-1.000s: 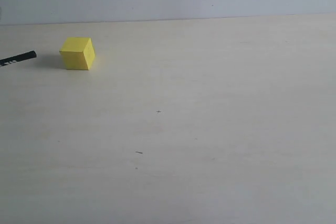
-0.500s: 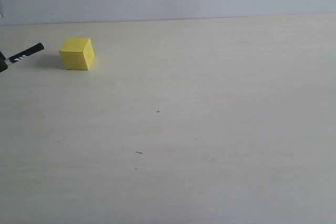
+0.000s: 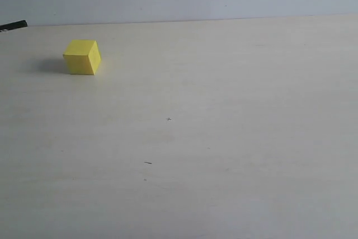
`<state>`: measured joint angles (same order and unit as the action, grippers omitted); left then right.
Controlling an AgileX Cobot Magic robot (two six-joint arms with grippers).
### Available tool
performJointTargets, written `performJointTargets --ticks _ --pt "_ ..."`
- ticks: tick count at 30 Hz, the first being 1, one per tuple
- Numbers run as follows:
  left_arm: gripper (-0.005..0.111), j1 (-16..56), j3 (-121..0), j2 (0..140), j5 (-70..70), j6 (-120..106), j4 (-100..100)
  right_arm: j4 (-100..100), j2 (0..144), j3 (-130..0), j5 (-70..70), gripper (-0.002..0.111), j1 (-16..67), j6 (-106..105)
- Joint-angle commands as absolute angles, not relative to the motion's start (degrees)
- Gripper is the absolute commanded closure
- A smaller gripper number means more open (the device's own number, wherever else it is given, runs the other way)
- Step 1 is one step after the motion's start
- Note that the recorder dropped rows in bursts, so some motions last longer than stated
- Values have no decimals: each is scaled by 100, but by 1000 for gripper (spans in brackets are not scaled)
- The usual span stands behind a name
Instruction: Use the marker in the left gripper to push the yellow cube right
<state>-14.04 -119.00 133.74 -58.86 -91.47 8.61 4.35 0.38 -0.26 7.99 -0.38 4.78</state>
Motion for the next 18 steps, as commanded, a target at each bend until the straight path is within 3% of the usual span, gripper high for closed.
performJointTargets --ticks 1,11,18 --pt "107 -1295 -12489 13977 -6281 -9298 191 453 0 0 769 108 -33 475" --pt "107 -515 -12673 14416 -5904 -9657 374 453 0 0 769 108 -33 475" --pt "107 -759 -12673 14416 -6212 -9788 764 453 0 0 769 108 -33 475"
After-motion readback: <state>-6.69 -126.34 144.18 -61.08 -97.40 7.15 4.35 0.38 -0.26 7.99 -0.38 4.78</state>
